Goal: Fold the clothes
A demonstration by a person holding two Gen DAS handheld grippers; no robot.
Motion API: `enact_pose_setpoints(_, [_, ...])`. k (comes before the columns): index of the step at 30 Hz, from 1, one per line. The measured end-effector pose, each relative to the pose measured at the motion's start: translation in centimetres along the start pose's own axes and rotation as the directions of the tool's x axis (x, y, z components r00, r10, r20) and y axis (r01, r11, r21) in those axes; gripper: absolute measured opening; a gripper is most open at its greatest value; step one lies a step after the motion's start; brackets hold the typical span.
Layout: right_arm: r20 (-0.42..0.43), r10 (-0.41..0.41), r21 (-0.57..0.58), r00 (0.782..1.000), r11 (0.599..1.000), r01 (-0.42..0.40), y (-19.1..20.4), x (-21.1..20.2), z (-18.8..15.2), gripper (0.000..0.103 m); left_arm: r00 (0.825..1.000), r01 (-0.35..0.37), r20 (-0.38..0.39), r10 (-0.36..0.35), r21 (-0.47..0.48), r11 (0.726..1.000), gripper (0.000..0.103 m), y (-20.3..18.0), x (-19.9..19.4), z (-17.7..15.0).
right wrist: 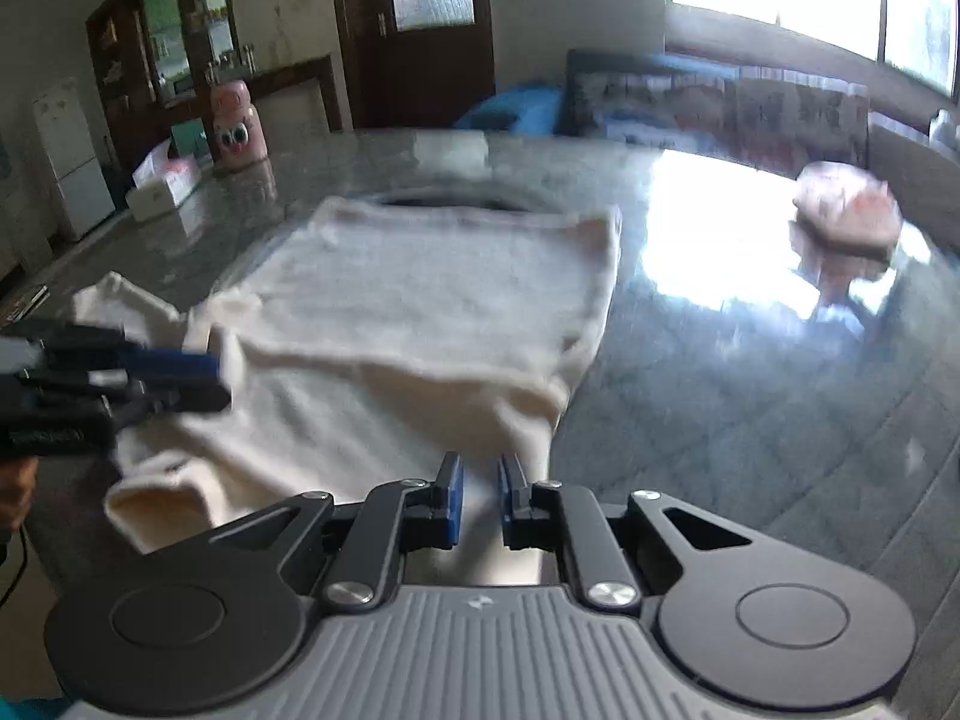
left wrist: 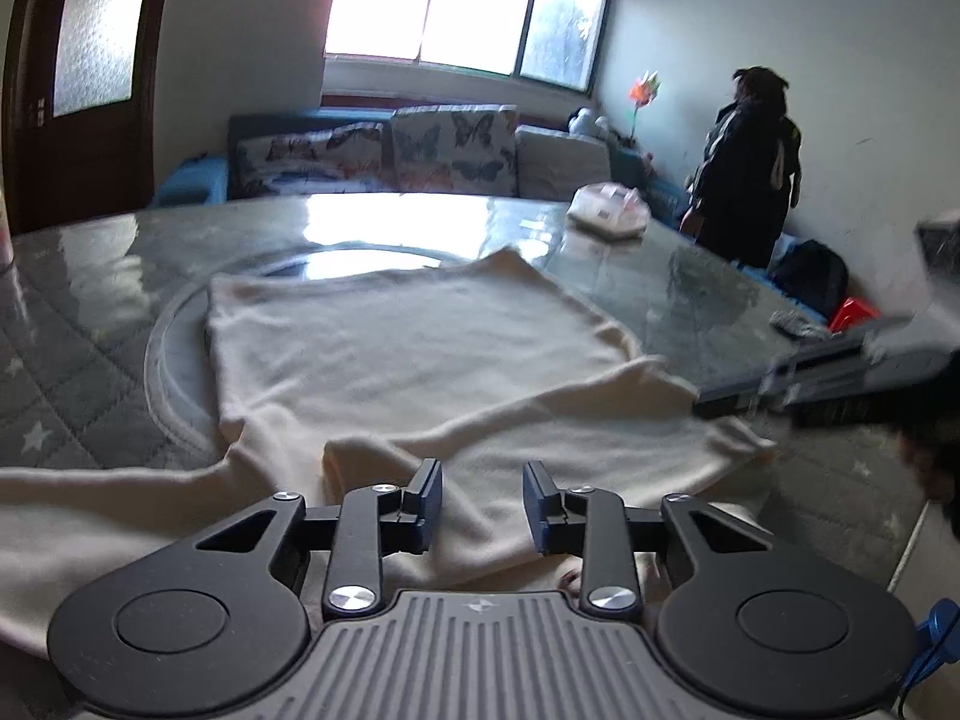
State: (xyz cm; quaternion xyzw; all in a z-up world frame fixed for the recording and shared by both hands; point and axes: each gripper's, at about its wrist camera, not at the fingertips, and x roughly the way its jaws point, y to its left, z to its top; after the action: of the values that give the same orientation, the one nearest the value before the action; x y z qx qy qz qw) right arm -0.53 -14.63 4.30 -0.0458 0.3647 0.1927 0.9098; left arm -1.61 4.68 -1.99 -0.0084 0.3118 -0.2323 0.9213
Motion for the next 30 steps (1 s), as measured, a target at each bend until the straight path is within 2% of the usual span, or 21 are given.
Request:
enact_pose_setpoints(3, [0.029,0.023,-0.013,0.999,1.000,-0.022,0.0,0.7,1.4,0.010,1.000,-0.011,-0.007,0.011,-0.003,1.000,0.030,0.0,0.0,-0.1])
enact_pose_setpoints(7, [0.005,0.022,-0.017,1.000,1.000,-0.022,-0.4,2.7,1.8,0.010,0.998,-0.057,-0.020,0.057,-0.016,0.998,0.026,0.5,-0.1,0.0])
enact_pose_setpoints(9, [-0.009,0.021,-0.006,1.000,1.000,-0.021,-0.8,3.5,1.6,0.010,0.996,-0.084,-0.023,0.084,-0.022,0.996,0.019,1.0,-0.5,-0.2])
enact_pose_setpoints(14, [-0.010,0.022,-0.003,1.000,1.000,-0.022,-0.9,3.8,1.3,0.010,0.987,-0.161,-0.018,0.160,-0.025,0.987,0.018,1.6,-1.7,-0.4])
enact_pose_setpoints(17, [-0.012,0.022,0.000,1.000,1.000,-0.022,-0.9,3.9,1.4,0.010,0.984,-0.178,-0.028,0.177,-0.036,0.983,0.018,1.8,-2.3,-0.6])
enact_pose_setpoints(21, [-0.009,0.013,-0.025,1.000,1.000,-0.013,-0.3,3.8,1.4,0.015,0.991,-0.127,0.041,0.128,-0.029,0.992,0.019,0.6,-3.1,0.7])
enact_pose_setpoints(24, [-0.005,0.009,-0.033,1.000,0.999,-0.009,-0.1,3.8,1.3,0.017,0.997,-0.060,0.051,0.061,-0.025,0.998,0.019,-0.4,-1.5,1.6])
enact_pose_setpoints(30, [-0.001,0.009,-0.023,1.000,1.000,-0.009,-0.2,3.8,1.2,0.017,0.996,-0.084,-0.001,0.084,-0.033,0.996,0.019,-0.2,1.9,1.5])
